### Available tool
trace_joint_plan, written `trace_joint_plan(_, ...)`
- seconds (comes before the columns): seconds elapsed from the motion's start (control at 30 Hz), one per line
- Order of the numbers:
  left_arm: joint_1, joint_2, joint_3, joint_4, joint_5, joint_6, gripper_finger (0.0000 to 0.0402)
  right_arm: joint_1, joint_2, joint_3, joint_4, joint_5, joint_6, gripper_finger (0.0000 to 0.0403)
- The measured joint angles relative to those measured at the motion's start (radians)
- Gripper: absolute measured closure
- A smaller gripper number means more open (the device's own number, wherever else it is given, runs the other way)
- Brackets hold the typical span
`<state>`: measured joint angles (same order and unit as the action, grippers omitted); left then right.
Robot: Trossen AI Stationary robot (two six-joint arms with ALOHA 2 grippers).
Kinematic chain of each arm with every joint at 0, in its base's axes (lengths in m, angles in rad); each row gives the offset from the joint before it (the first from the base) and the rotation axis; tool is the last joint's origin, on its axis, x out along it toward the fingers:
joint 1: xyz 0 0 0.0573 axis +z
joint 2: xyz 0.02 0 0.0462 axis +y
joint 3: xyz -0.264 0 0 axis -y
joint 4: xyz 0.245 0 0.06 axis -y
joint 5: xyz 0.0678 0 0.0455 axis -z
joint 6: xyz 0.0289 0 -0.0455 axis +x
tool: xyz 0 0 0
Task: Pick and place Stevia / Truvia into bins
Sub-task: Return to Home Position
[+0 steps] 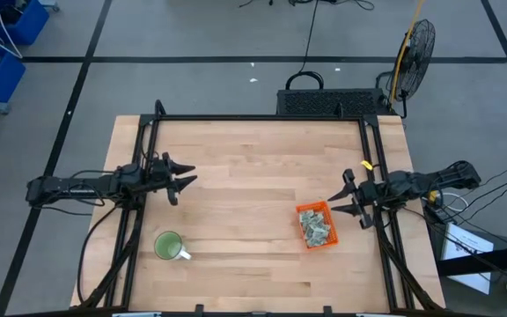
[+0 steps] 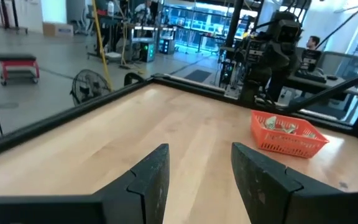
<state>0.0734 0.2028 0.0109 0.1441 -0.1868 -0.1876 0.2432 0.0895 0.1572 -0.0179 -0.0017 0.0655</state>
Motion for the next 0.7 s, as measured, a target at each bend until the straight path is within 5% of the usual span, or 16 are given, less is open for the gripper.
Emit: trace_joint_plan(0.7,0.0,0.0,0.0,-0.009,-0.002,-0.084,0.0224,0.0,-0.001,-0.139,0.154,0.0,0.012,0.0284)
